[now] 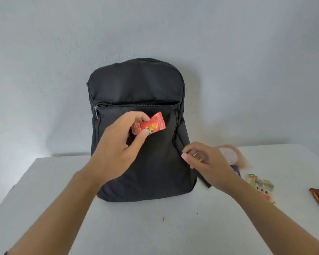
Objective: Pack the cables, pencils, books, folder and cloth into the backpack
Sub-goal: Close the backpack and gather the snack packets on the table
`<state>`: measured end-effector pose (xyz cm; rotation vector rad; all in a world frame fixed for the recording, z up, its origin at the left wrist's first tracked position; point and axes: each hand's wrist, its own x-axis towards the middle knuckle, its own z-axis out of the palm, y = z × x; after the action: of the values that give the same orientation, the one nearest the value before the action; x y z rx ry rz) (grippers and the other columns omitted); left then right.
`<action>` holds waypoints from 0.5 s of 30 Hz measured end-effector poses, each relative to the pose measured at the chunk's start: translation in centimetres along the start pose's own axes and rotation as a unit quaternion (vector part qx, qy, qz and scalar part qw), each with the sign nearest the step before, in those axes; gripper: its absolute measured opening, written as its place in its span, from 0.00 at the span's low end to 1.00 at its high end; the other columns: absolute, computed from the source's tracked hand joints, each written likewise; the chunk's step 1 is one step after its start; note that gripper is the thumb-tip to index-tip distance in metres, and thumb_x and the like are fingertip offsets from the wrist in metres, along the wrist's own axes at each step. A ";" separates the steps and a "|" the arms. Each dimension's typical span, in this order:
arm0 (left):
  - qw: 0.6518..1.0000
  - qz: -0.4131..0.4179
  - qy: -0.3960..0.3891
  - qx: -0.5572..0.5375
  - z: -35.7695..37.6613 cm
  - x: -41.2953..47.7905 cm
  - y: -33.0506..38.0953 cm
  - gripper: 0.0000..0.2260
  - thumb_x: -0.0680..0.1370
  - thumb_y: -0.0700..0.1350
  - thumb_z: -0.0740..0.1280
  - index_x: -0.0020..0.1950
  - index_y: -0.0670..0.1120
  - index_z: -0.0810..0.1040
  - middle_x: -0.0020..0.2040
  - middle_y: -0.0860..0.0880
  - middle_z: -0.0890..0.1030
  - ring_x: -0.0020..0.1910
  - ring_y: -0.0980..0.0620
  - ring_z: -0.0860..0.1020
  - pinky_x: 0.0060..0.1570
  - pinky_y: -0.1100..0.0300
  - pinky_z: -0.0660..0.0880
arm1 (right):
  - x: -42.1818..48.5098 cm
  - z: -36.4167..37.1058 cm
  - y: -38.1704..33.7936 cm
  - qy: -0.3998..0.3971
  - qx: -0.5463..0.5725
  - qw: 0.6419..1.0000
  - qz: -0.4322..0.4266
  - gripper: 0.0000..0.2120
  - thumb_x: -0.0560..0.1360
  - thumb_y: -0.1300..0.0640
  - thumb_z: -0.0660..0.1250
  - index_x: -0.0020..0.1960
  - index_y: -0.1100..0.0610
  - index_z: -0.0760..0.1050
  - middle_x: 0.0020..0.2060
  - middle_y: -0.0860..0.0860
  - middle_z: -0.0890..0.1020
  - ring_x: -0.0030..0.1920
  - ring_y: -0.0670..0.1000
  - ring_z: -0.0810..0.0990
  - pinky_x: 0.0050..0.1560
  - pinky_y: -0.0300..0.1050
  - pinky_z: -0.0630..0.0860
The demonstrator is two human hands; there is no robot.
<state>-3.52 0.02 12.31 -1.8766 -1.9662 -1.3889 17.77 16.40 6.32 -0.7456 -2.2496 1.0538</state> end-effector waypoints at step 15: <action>0.983 -0.029 -0.144 0.110 -4.8 9.5 -1.2 0.05 0.81 0.48 0.70 0.53 0.58 0.82 0.47 0.60 0.82 0.34 0.61 0.77 0.40 0.65 0.71 | 9.1 -0.1 -8.0 0.070 -0.126 0.969 -0.202 0.02 0.79 0.53 0.70 0.48 0.48 0.79 0.43 0.38 0.79 0.48 0.43 0.68 0.49 0.34 0.65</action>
<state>-9.22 4.24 20.31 -2.0203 -2.2125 -0.9058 9.41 18.27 14.95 -0.4131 -2.3033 0.5138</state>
